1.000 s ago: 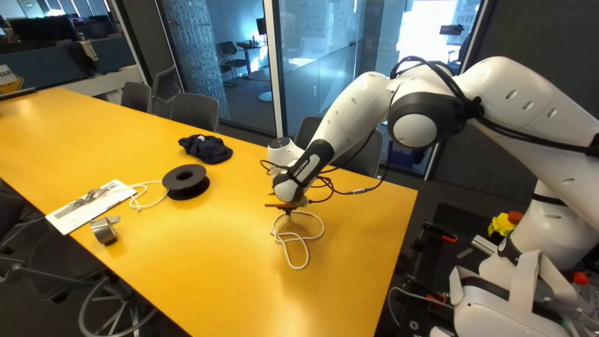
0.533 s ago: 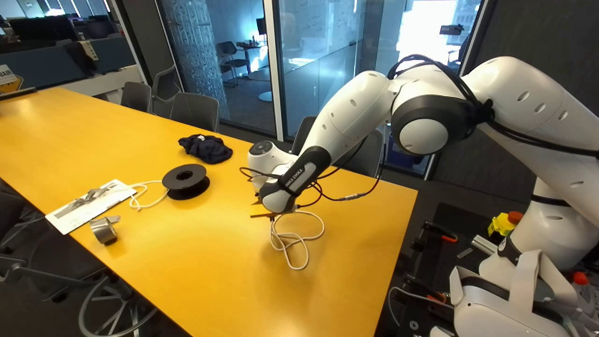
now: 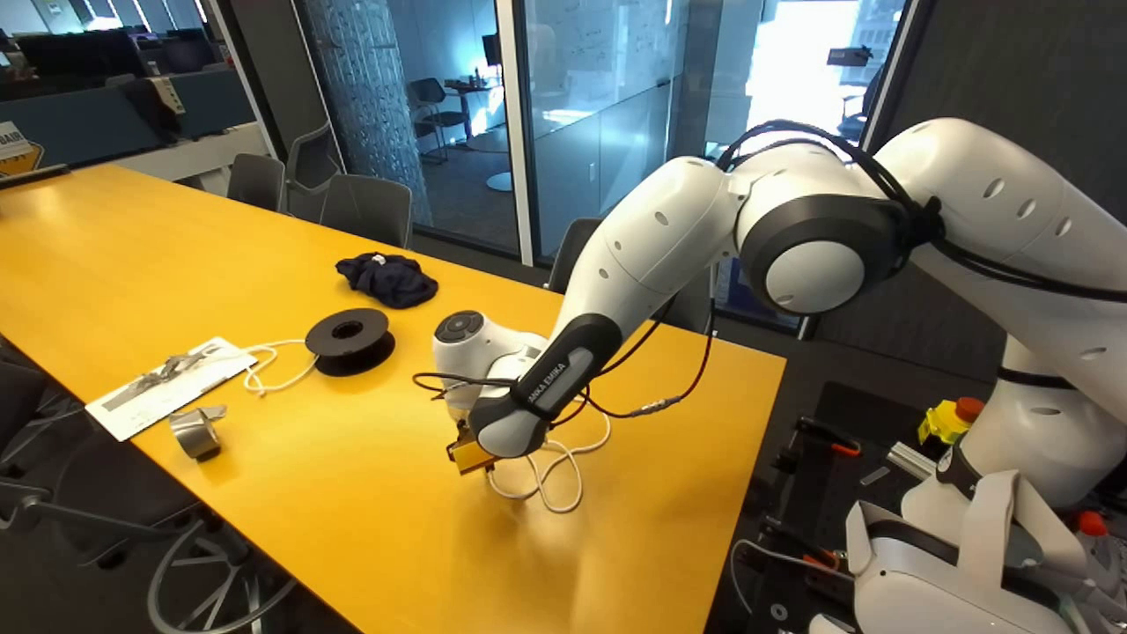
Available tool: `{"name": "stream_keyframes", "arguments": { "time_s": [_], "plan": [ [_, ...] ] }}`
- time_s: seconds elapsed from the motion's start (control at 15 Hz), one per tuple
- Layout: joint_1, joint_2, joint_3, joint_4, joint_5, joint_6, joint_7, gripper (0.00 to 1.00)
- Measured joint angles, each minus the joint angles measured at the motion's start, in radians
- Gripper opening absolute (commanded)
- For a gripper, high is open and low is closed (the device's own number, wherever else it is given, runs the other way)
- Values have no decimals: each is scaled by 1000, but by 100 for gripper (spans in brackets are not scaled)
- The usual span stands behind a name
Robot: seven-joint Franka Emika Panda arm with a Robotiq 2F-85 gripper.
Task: Untangle the rope
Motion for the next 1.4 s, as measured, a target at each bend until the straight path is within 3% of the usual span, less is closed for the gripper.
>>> {"name": "stream_keyframes", "arguments": {
  "time_s": [0.07,0.13,0.2,0.73,0.8,1.4],
  "plan": [
    [0,3,13,0,0,0,-30,29],
    [-1,5,22,0,0,0,-54,29],
    [-2,6,28,0,0,-1,-76,36],
    [-56,-2,82,-18,26,-62,-297,96],
    [-70,-10,96,-30,35,-76,-337,100],
    [-225,-194,206,-289,72,-145,-807,100]
  ]
}}
